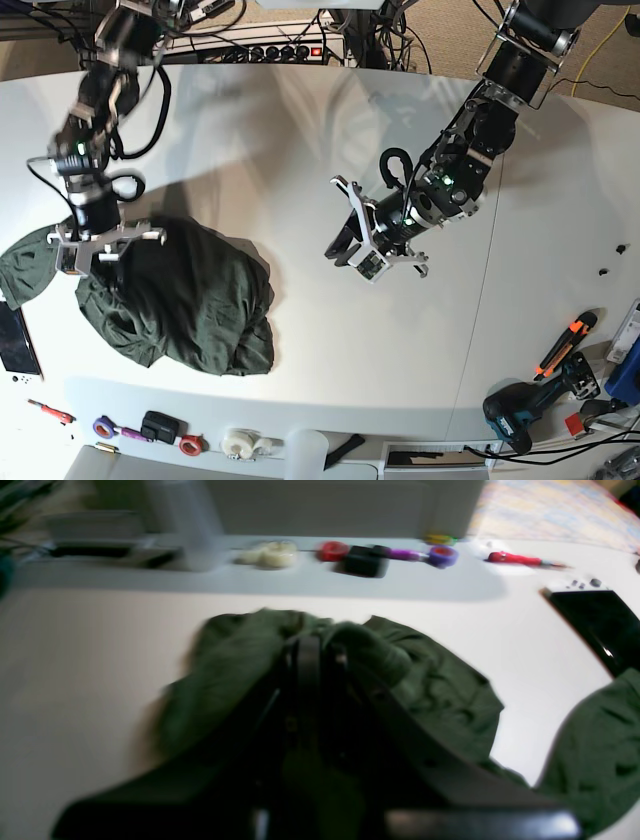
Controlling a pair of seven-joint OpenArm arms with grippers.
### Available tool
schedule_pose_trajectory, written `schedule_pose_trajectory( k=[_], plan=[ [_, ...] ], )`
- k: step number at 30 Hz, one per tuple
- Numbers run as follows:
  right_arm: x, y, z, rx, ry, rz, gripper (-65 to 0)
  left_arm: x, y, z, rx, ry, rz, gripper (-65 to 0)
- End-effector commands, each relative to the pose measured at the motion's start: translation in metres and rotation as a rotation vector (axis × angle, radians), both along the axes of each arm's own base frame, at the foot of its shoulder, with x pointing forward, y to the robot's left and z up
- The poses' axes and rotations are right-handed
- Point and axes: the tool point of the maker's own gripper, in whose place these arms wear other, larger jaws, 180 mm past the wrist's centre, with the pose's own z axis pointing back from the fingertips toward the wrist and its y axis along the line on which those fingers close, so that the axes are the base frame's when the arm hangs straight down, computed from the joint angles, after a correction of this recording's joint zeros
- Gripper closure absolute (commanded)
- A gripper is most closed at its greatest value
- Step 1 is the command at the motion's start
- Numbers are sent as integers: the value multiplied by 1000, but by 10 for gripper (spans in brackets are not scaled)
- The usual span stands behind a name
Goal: Layout the t-shirt on the table in an organized manner, then fold the t-shirt properly
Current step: 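Lift the grasped shirt with the right gripper and shake it open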
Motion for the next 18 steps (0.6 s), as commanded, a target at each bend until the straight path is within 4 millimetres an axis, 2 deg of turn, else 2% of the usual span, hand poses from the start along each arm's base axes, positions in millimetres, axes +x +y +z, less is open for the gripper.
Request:
schedule_pose_trajectory(
  k=[1,3,6,13,15,18],
  plan=[
    [-5,9,22,-1,-61,42,-12,9,-2,19,-34,-52,-2,-110],
    [-22,30,25,11,-39,124,-12,11,1,19,-23,-59,0,-110],
    [-45,52,16,41,25,222,-13,22,17,23,18,-95,27,-110],
    [-79,100,-14,157,157,423,-13,62,81,56,-6,-156,183,-110],
    [-86,122,-25,164,214,488,-13,67,95,62,-28,-155,219,-110],
    [-103,164,-46,159,327,623,-13,69,108,64,-40,-146,249,-110]
  ],
)
